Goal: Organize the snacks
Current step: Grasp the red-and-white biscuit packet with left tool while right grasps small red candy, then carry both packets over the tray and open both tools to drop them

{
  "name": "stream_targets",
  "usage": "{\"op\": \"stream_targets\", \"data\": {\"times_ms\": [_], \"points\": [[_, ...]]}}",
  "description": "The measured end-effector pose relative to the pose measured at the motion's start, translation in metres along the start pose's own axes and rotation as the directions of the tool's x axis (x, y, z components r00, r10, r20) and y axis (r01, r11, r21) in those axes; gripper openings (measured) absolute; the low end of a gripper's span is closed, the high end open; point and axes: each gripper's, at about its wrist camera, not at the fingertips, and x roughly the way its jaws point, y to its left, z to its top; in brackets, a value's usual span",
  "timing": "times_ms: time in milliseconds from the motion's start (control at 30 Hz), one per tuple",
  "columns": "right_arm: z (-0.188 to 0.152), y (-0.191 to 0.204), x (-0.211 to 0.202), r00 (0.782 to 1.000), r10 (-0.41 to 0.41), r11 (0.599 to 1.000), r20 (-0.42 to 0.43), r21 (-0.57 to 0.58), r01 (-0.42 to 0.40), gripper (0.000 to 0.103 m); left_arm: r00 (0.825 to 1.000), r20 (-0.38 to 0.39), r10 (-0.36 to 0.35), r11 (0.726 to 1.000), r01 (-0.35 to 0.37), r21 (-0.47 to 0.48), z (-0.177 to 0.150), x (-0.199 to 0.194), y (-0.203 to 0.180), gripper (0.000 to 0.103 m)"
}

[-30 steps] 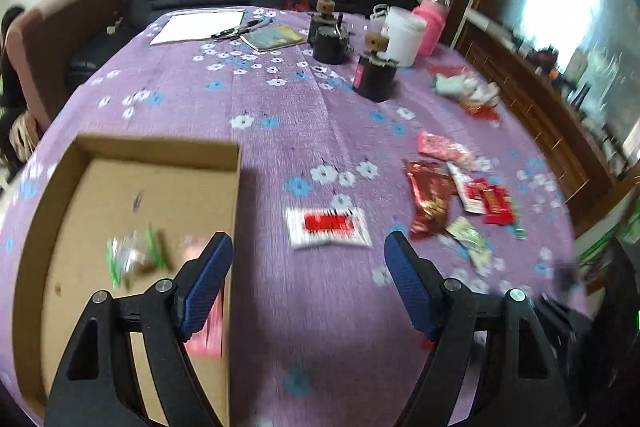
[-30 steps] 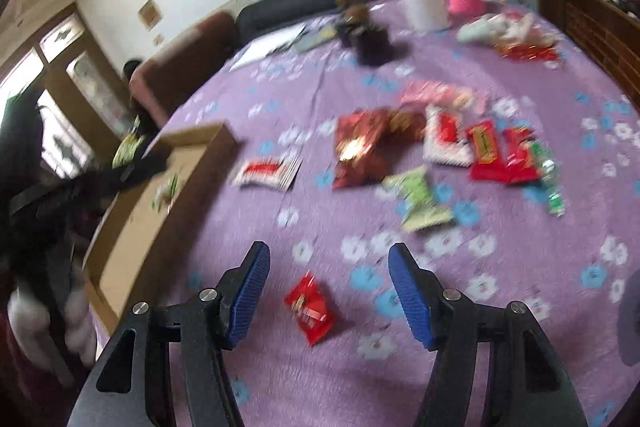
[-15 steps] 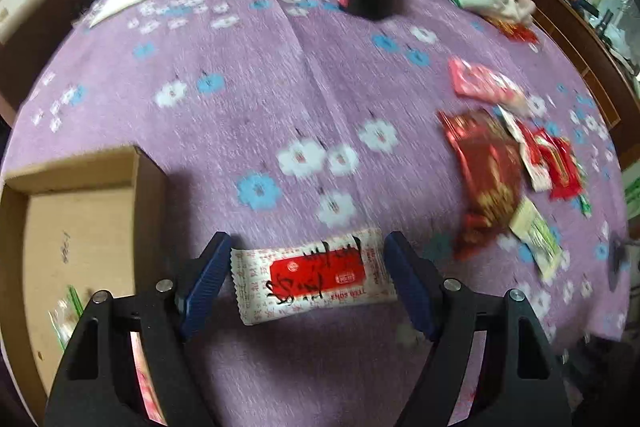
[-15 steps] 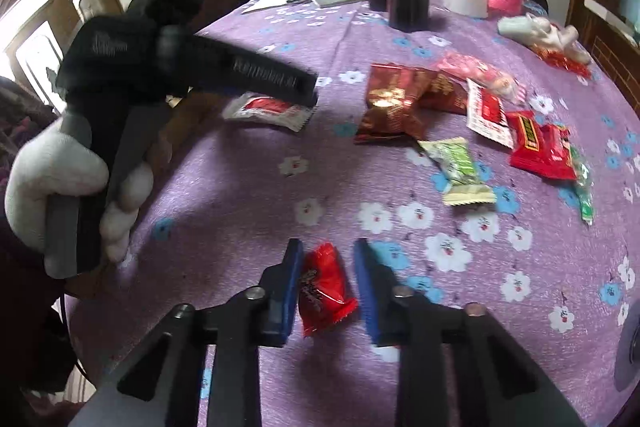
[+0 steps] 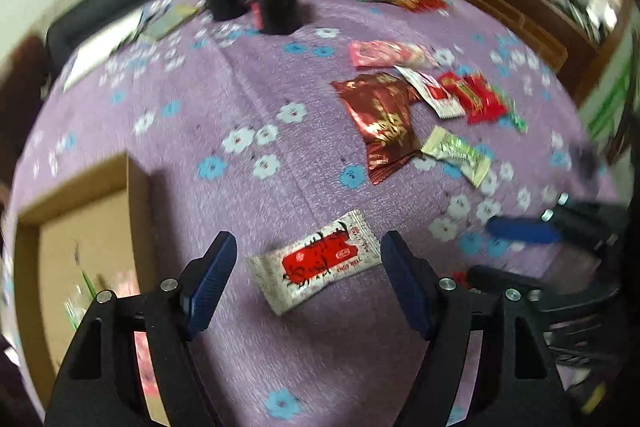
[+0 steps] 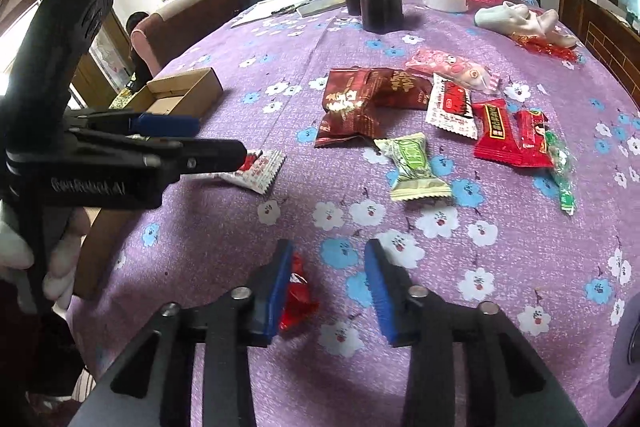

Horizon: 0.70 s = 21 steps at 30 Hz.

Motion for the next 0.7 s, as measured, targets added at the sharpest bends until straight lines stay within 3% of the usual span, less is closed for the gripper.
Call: {"op": "stream_targets", "data": {"times_ms": [133,333,400,467,633,700], "points": [[-0.002,0.001,-0.004,1.0,0.031,0.999,-0.002,-0.017,-0.031,0.056,1.0,-0.02,0.018,0.994,-0.015,0.112,0.004,0.017,-0.012,0.074],[-0.007,0.011,-0.006,0.997,0.072,0.995,-0.019,-0.073,-0.073,0.057,0.998,-0.06,-0.033,0.991,0.04,0.125,0.001,0.023,-0.014,0.074],[-0.008,0.013,-0.006,0.997,0.072,0.993,-0.024,-0.09,-0.074,0.057,0.997,-0.068,-0.039,0.992,0.047,0.117,0.001,0.022,-0.015,0.065],[-0.009,0.016,-0.003,0.997,0.064,0.991,-0.032,-0.112,-0.067,0.057,0.995,-0.074,-0.065,0.99,0.074,0.121,-0.002,0.017,-0.02,0.023],[-0.011,0.018,-0.003,0.997,0.061,0.991,-0.037,-0.119,-0.065,0.056,0.997,-0.061,-0.046,0.989,0.054,0.141,-0.011,0.011,-0.038,0.023],[-0.012,0.02,-0.003,0.999,0.018,0.99,-0.035,-0.139,-0.022,0.043,0.997,-0.058,-0.059,0.989,0.066,0.131,-0.013,0.009,-0.04,0.023]]}}
